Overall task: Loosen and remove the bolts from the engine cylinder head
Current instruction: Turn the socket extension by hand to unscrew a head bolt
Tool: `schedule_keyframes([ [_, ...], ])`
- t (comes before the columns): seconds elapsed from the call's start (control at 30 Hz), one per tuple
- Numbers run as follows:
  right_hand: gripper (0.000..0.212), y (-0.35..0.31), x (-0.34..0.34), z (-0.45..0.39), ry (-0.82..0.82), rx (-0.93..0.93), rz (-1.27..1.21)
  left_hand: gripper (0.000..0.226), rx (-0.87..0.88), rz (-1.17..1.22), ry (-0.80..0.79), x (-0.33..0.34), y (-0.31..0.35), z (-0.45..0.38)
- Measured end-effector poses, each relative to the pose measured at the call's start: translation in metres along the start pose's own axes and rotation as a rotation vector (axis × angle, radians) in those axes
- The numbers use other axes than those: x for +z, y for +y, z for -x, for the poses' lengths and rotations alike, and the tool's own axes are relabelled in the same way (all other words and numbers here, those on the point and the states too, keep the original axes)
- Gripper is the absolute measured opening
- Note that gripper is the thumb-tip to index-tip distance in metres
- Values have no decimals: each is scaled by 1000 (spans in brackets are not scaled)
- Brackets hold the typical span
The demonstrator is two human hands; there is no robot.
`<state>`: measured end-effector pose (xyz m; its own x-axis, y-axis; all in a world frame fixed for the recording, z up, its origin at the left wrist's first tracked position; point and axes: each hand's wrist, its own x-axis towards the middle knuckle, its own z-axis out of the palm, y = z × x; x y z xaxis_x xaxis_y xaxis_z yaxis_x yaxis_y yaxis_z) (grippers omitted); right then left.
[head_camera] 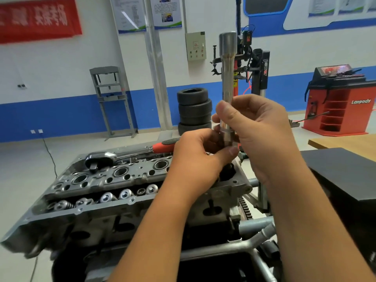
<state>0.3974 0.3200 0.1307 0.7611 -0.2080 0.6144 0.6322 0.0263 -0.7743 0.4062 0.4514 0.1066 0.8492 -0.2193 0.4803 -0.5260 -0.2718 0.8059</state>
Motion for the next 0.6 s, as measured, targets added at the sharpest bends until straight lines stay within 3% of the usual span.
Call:
schedule_keyframes([
  [0.1,17,1,5,-1,67,-12,-24,6,23,-19,15,1,1,1],
  [0.17,13,1,5,-2,39,-14,37,5,9,25,-33,1,1,0],
  [0.27,26,1,5,-4,-24,0,92,9,-19,53,-53,0,2,-1],
  [0.47,18,-6,1,0,-13,-48,35,14,28,-32,73,3,-2,-1],
  [0.6,23,-8,2,-1,-40,-55,128,8,9,93,-101,-1,-2,-2],
])
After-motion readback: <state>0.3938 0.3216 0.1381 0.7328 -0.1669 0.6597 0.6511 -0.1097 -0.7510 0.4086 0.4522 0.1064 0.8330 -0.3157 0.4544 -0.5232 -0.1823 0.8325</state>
